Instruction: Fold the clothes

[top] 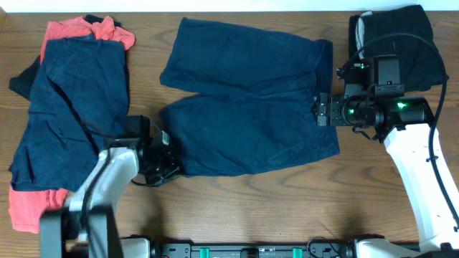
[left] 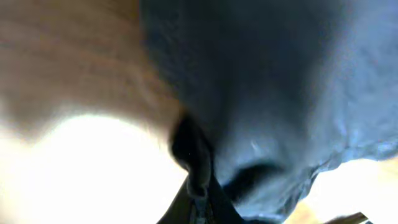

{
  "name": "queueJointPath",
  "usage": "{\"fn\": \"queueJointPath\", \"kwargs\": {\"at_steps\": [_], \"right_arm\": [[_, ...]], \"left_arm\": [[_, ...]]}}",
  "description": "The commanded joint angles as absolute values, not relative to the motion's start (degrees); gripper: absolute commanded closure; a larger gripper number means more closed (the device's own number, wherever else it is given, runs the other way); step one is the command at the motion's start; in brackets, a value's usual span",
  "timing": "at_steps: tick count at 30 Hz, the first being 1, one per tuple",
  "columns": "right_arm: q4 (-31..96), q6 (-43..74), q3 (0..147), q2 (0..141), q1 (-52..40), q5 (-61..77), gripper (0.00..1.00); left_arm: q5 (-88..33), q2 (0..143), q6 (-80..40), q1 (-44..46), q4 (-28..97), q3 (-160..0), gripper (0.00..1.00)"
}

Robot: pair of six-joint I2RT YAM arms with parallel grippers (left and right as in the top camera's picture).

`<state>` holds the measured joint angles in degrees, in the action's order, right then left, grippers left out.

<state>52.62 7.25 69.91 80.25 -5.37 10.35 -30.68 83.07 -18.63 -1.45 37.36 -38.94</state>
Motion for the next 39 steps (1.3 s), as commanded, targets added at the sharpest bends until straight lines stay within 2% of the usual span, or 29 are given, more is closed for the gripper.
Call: {"fn": "queueJointPath", "kwargs": {"at_steps": [1, 10, 17, 30, 39], "right_arm": [[54.2, 10.1, 69.8, 80.8, -4.6, 10.5, 0.15], [64.5, 18.7, 69.3, 80.8, -4.5, 9.4, 0.15], [64.8, 22.3, 61.2, 80.8, -6.9, 9.5, 0.27], [41.6, 26.2, 42.5, 80.8, -9.7, 10.1, 0.37], [31.8, 31.8, 34.5, 81.1, -9.7, 6.2, 0.35]], "left_arm": [[-23.7, 74.7, -19.2, -1.7, 42.2, -42.3, 0.94], [-16.5, 65.9, -20.5, -1.7, 52.5, -42.3, 0.94], [-15.3, 66.8, -20.7, -1.7, 50.2, -42.3, 0.94], [-15.3, 67.7, -20.6, -1.7, 48.5, -42.3, 0.94], [-14.9, 67.7, -20.6, -1.7, 48.3, -42.3, 0.94]]}}
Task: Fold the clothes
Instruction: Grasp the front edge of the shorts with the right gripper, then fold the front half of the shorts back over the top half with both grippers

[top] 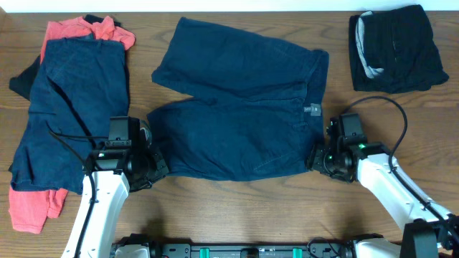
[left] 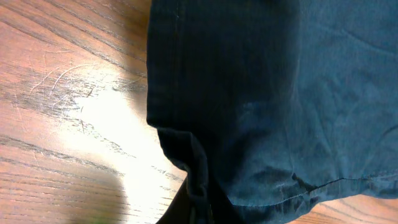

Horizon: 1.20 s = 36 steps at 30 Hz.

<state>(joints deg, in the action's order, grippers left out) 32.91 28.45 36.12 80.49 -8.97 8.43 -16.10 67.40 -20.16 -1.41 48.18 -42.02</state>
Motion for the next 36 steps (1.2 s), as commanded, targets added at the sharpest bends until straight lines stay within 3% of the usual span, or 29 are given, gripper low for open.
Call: {"fn": "queueJointPath", "kwargs": {"at_steps": [1, 6, 8, 9, 10, 11, 17, 26, 36], "right_arm": [[30.7, 32.3, 33.8, 81.3, -9.7, 5.9, 0.35], [25.4, 34.8, 31.7, 82.4, -9.7, 5.9, 0.45], [25.1, 34.9, 31.7, 82.7, -9.8, 6.5, 0.64], [25.1, 34.9, 31.7, 82.7, -9.8, 6.7, 0.82], [25.1, 34.9, 31.8, 82.5, -9.8, 7.2, 0.93], [25.1, 34.9, 31.8, 82.2, -9.8, 8.0, 0.99], [31.2, 35.0, 34.7, 75.4, -8.3, 9.7, 0.99], [50.3, 27.0, 43.7, 62.3, -0.8, 9.7, 0.99], [67.1, 18.0, 57.0, 56.9, 2.7, 9.9, 0.99]], "left_arm": [[-14.3, 67.7, -20.7, -1.7, 48.4, -42.3, 0.94], [-12.7, 67.7, -20.6, -1.7, 48.3, -42.3, 0.94], [-12.7, 67.7, -20.6, -1.7, 48.4, -42.3, 0.94], [-12.7, 67.7, -20.6, -1.7, 48.4, -42.3, 0.94], [-12.5, 67.7, -20.6, -1.7, 48.3, -42.3, 0.94], [-12.3, 67.7, -20.6, -1.7, 48.3, -42.4, 0.94], [-12.8, 64.5, -20.6, -1.7, 54.2, -47.5, 0.94], [-11.7, 53.7, -20.6, -1.7, 59.8, -55.5, 0.94], [-6.8, 43.1, -20.6, -1.7, 68.0, -64.7, 0.94]]}}
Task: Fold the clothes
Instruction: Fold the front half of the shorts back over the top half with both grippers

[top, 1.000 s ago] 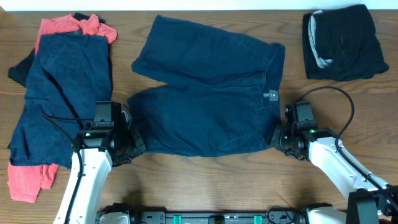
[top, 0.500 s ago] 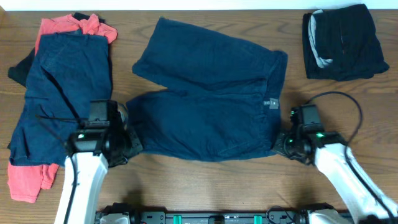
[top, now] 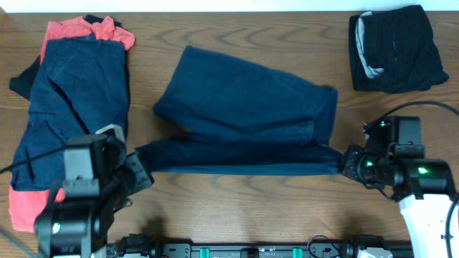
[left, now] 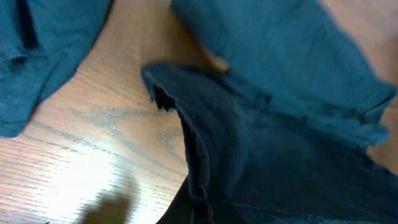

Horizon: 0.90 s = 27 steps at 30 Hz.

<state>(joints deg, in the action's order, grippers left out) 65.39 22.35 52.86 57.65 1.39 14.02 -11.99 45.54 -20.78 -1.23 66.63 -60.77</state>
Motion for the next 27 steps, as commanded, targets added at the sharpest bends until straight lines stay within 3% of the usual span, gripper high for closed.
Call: {"fn": "queueJointPath", "kwargs": {"at_steps": [1, 11, 27], "right_arm": [[68.4, 17.5, 58.3, 56.9, 2.7, 9.9, 0.99], [63.5, 15.8, 62.0, 59.2, 2.7, 4.3, 0.99], [40.8, 16.2, 62.0, 81.4, 3.0, 2.3, 0.99]], "left_arm": [[-6.8, 42.5, -20.6, -1.7, 68.6, -65.6, 0.94], [-6.1, 44.3, -20.6, -1.7, 58.7, -65.6, 0.94], [-6.2, 78.0, -20.2, -1.5, 21.5, -64.8, 0.94]]}}
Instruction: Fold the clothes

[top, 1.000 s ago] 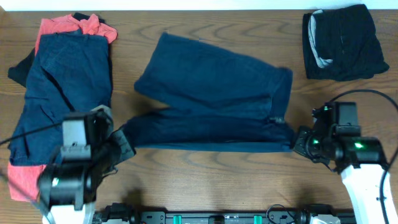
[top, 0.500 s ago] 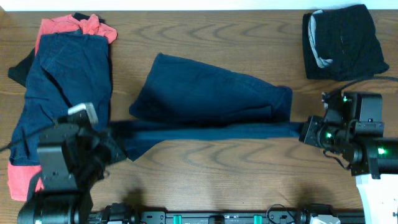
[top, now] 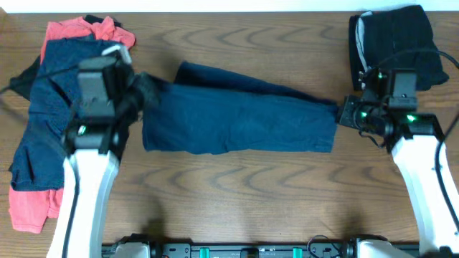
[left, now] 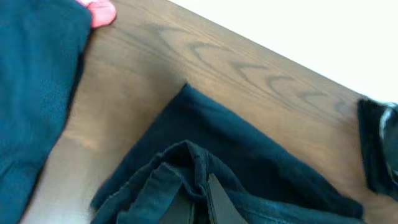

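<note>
Dark navy shorts [top: 240, 118] lie folded lengthwise into a long strip across the middle of the table. My left gripper [top: 147, 87] is shut on the strip's upper left corner. In the left wrist view the bunched shorts fabric [left: 199, 165] is pinched between the fingers [left: 217, 199]. My right gripper [top: 343, 112] is at the strip's right end and looks shut on the waistband corner.
A pile of unfolded clothes, navy [top: 68, 100] over red [top: 29, 204], lies at the left. A folded black garment [top: 394, 43] sits at the back right corner. The bare wood table [top: 237, 193] stretches along the front.
Both grippers have moved from the near side of the table to the far side with the shorts' near edge. That half now lies over the far half.
The shorts lay spread flat with both grippers at their near corners. Then both grippers held those corners. Then the near edge hung lifted toward the table front. Now it lies over the far edge, the shorts folded in half.
</note>
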{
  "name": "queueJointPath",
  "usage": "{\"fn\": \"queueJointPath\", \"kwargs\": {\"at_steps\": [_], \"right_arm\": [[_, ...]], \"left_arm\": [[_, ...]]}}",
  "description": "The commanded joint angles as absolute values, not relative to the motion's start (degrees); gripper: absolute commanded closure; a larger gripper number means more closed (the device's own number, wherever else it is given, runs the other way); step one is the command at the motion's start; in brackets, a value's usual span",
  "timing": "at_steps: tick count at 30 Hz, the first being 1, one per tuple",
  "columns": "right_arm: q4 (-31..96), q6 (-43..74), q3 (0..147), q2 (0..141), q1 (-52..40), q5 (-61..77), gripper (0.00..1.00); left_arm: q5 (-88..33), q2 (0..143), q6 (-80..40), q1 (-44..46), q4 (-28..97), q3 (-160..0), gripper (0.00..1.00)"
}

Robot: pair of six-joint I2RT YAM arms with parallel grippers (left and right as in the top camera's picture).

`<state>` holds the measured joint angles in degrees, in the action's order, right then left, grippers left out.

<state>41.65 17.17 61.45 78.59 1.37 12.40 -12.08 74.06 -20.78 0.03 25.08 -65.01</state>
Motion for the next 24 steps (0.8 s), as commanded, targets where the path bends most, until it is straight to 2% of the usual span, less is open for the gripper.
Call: {"fn": "queueJointPath", "kwargs": {"at_steps": [1, 7, 16, 17, 18, 19, 21, 22, 23, 24], "right_arm": [[40.0, 16.2, 62.0, 82.5, 3.1, 2.3, 0.99], [34.6, 16.2, 62.0, 89.3, 3.6, 1.9, 0.99], [26.4, 16.7, 62.0, 97.0, 3.6, 1.9, 0.99], [25.8, 16.7, 62.0, 97.7, 3.6, 1.9, 0.99], [25.2, 16.7, 62.0, 98.3, 3.6, 1.9, 0.99], [24.6, 16.7, 62.0, 98.7, 3.6, 1.9, 0.88], [23.6, 16.7, 62.0, 99.2, 3.6, 1.9, 0.36], [23.3, 16.7, 62.0, 99.2, 3.6, 2.0, 0.23], [22.9, 17.3, 62.0, 99.1, 3.6, 2.2, 0.09], [22.6, 17.7, 62.1, 98.9, 3.6, 3.0, 0.02]], "left_arm": [[-6.5, 79.8, -20.2, -1.5, 19.8, -64.8, 0.94], [-7.4, 89.0, -20.2, -0.4, 10.9, -64.8, 0.94], [-7.4, 97.1, -20.2, 1.7, 5.0, -64.8, 0.94], [-7.4, 97.3, -20.2, 1.7, 4.8, -64.8, 0.94], [-7.4, 97.5, -20.2, 1.7, 4.6, -64.8, 0.89], [-7.4, 97.6, -20.2, 1.7, 4.6, -64.8, 0.72], [-7.4, 97.6, -20.1, 1.7, 4.6, -64.8, 0.31], [-7.0, 97.6, -19.7, 1.7, 4.4, -64.8, 0.19], [-6.8, 97.5, -19.5, 1.7, 4.4, -64.8, 0.01], [-6.8, 97.4, -19.1, 1.7, 4.4, -64.8, 0.02]]}}
